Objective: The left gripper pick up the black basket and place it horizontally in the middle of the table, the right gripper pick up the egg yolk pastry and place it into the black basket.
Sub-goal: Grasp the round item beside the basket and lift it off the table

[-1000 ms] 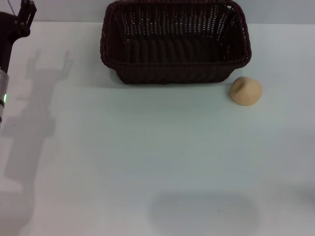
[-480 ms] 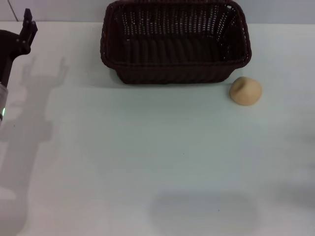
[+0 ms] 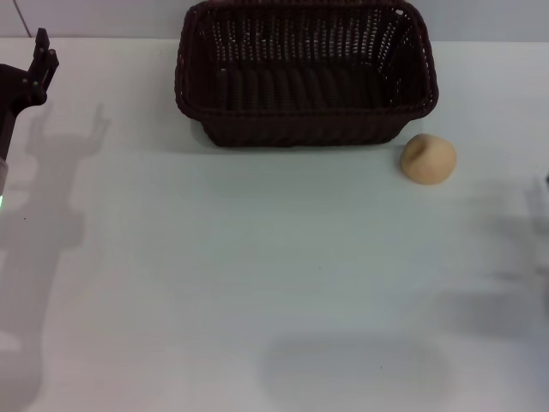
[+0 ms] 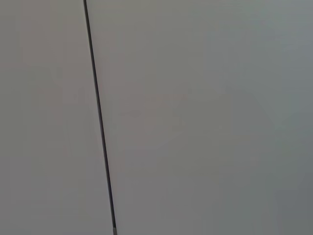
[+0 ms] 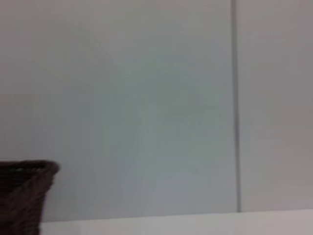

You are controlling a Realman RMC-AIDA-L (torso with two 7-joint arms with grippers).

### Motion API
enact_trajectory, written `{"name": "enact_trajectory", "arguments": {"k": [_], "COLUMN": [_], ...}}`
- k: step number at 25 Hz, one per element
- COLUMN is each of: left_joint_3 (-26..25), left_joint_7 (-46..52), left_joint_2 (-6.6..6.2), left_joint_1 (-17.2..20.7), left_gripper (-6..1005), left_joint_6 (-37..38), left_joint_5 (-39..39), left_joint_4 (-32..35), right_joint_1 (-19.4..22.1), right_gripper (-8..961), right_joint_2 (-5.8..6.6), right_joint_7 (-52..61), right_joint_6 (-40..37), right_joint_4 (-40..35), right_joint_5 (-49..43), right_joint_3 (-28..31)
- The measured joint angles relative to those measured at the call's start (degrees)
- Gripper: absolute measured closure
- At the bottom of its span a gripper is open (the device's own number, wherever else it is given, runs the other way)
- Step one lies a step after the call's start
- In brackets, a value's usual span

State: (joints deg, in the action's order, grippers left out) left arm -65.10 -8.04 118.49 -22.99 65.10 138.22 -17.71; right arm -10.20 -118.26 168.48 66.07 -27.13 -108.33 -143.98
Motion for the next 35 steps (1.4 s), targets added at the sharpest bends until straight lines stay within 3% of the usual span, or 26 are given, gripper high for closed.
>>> {"name": "enact_trajectory", "arguments": {"k": [4, 11, 12, 20, 21, 22, 25, 26, 31, 35], "left_joint_3": [0.0, -0.1, -0.1, -0.2, -0.2, -0.3, -0.3, -0.5, -0.9, -0.9], "left_joint_7": [-0.2, -0.2, -0.2, 0.2, 0.2, 0.2, 0.2, 0.2, 0.3, 0.3], "left_joint_2": [-0.06, -0.13, -0.13, -0.18, -0.19, -0.19, -0.19, -0.20, -0.15, -0.11], "left_joint_1": [0.1, -0.2, -0.2, 0.1, 0.1, 0.1, 0.1, 0.1, -0.2, -0.3], "left_gripper": [187, 187, 187, 187, 187, 187, 187, 187, 187, 187], "left_joint_6": [-0.1, -0.1, -0.2, -0.2, -0.2, -0.3, -0.5, -0.9, -1.8, -2.0], "left_joint_5": [0.0, -0.1, -0.1, -0.2, -0.2, -0.2, -0.2, -0.2, -0.2, -0.2], "left_joint_4": [0.1, 0.8, 0.8, 1.4, 1.5, 1.5, 1.5, 1.5, 1.5, 1.5], "right_joint_1": [0.5, 3.5, 3.5, 6.8, 7.5, 7.5, 7.9, 7.4, 5.8, 5.2], "right_gripper": [223, 224, 224, 223, 224, 224, 224, 224, 225, 225], "right_joint_2": [0.55, 0.94, 0.94, 0.54, 0.53, 0.53, 0.53, 0.54, 0.54, 0.53], "right_joint_7": [-2.2, -4.3, -4.3, -4.7, -6.6, -6.6, -9.7, -10.5, -11.0, -11.0], "right_joint_6": [-1.9, -16.3, -16.3, -50.6, -61.6, -61.6, -77.0, -86.6, -97.7, -99.7], "right_joint_4": [-4.1, -15.8, -15.8, -35.9, -42.2, -42.2, -49.7, -53.3, -56.1, -56.1], "right_joint_5": [-3.7, -23.0, -23.0, -38.5, -39.1, -39.1, -39.0, -39.0, -39.0, -39.1], "right_joint_3": [2.7, 19.4, 19.4, 36.7, 39.5, 39.5, 42.0, 42.9, 44.2, 45.1]}}
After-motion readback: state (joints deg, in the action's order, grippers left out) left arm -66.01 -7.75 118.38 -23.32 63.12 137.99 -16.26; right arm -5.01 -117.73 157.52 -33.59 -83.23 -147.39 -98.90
